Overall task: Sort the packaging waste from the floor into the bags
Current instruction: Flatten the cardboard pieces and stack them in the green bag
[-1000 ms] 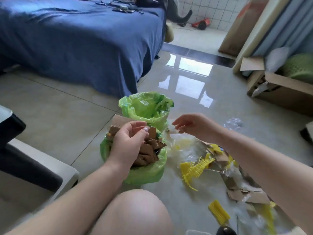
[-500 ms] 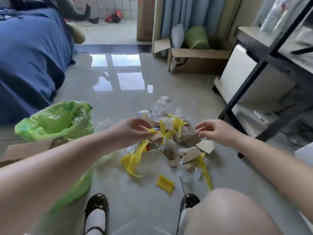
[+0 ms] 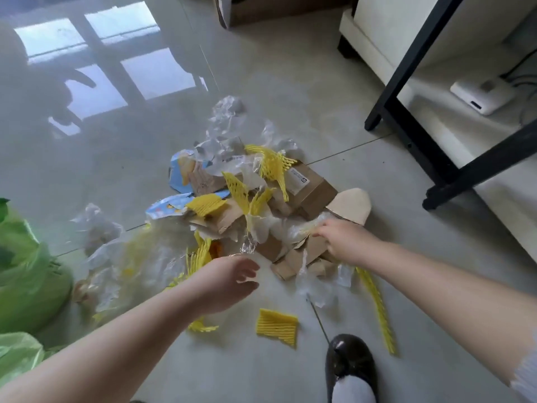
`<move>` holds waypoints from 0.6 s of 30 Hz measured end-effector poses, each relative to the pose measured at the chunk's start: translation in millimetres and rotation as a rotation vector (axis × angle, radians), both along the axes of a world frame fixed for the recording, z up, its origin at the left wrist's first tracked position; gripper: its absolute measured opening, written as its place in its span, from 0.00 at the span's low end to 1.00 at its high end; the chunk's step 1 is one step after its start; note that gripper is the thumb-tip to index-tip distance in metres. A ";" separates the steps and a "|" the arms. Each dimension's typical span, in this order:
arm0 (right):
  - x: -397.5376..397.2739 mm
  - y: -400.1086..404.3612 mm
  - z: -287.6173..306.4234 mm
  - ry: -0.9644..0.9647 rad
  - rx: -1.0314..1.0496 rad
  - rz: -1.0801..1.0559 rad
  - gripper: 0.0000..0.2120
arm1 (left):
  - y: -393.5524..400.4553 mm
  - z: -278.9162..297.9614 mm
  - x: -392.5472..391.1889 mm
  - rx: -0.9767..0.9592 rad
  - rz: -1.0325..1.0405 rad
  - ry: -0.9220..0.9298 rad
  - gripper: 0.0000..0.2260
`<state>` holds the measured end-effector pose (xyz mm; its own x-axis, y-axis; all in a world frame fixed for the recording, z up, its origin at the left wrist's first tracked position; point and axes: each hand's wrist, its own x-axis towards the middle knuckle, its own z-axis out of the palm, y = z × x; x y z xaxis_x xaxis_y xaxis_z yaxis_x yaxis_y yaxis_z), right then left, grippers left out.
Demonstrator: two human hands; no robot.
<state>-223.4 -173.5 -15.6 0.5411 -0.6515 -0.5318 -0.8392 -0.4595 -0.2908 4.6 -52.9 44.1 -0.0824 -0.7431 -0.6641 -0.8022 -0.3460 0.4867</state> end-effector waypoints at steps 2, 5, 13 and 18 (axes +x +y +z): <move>7.9 -7.9 -14.6 0.010 -0.009 0.031 0.19 | -16.1 -22.8 -1.0 0.009 -0.113 -0.056 0.18; 15.6 -13.0 -29.8 0.004 -0.038 0.131 0.17 | -41.0 -50.0 -8.8 -0.055 -0.335 -0.194 0.21; -0.1 -17.9 -50.6 -0.043 -0.075 0.128 0.17 | -87.3 -99.7 -9.0 -0.359 -0.685 -0.414 0.20; -7.9 -11.0 -58.1 -0.028 -0.207 0.241 0.21 | -96.2 -116.2 -7.2 -0.399 -0.771 -0.467 0.24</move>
